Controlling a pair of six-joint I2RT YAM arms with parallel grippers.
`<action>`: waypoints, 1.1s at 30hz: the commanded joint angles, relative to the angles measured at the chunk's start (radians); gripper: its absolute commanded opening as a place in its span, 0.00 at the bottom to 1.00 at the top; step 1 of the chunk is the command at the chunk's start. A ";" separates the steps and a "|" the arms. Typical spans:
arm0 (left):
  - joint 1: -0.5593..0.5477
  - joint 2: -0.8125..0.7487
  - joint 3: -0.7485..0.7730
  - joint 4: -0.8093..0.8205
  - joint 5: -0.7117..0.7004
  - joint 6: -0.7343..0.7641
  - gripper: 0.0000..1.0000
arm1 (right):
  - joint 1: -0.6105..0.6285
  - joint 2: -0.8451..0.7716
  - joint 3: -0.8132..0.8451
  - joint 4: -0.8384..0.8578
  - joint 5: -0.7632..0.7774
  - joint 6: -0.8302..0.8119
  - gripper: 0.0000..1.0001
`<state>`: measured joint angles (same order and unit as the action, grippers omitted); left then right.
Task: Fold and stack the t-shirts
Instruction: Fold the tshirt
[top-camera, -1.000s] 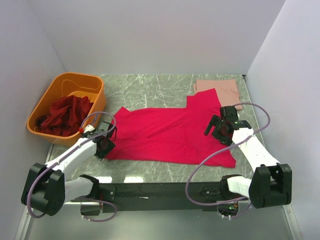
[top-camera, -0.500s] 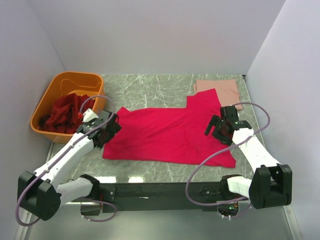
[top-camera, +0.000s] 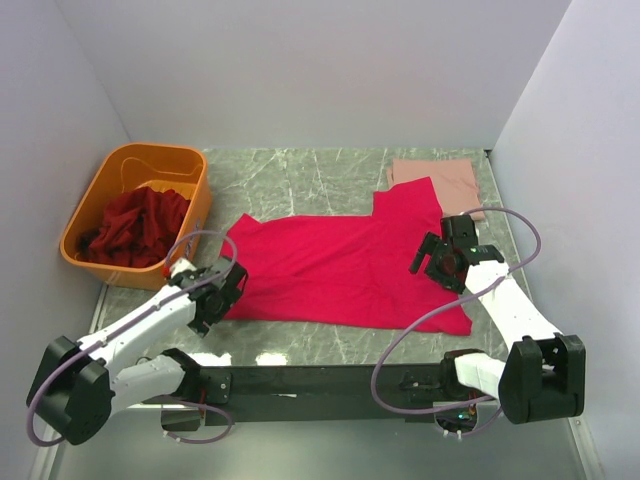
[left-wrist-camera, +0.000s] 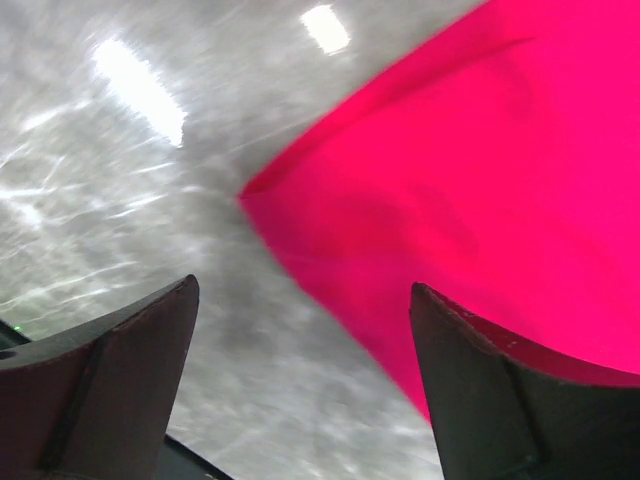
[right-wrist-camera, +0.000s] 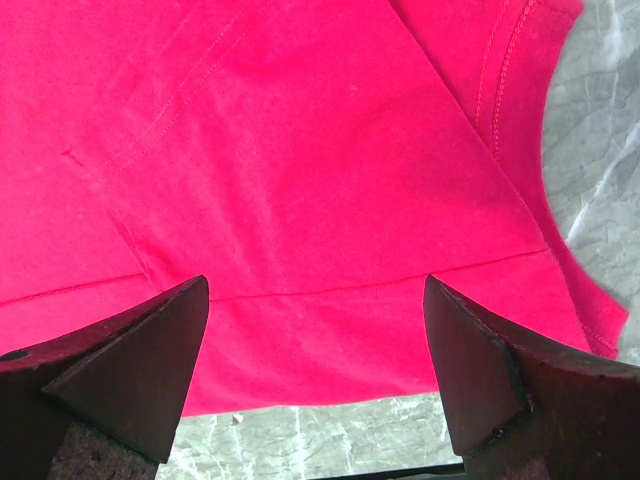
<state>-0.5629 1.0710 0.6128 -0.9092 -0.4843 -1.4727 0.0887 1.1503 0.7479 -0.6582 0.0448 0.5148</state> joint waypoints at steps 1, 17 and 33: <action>-0.005 -0.043 -0.060 0.038 0.021 -0.083 0.90 | -0.006 -0.026 -0.010 0.026 0.020 -0.013 0.94; -0.003 0.087 -0.102 0.154 -0.040 -0.112 0.47 | -0.007 -0.070 -0.019 -0.029 -0.008 0.010 0.94; -0.003 0.141 -0.053 0.262 -0.050 0.015 0.01 | -0.007 -0.142 -0.030 -0.173 -0.022 0.059 0.93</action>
<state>-0.5644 1.2110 0.5488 -0.6949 -0.5472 -1.4868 0.0887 1.0351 0.7101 -0.7620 -0.0078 0.5541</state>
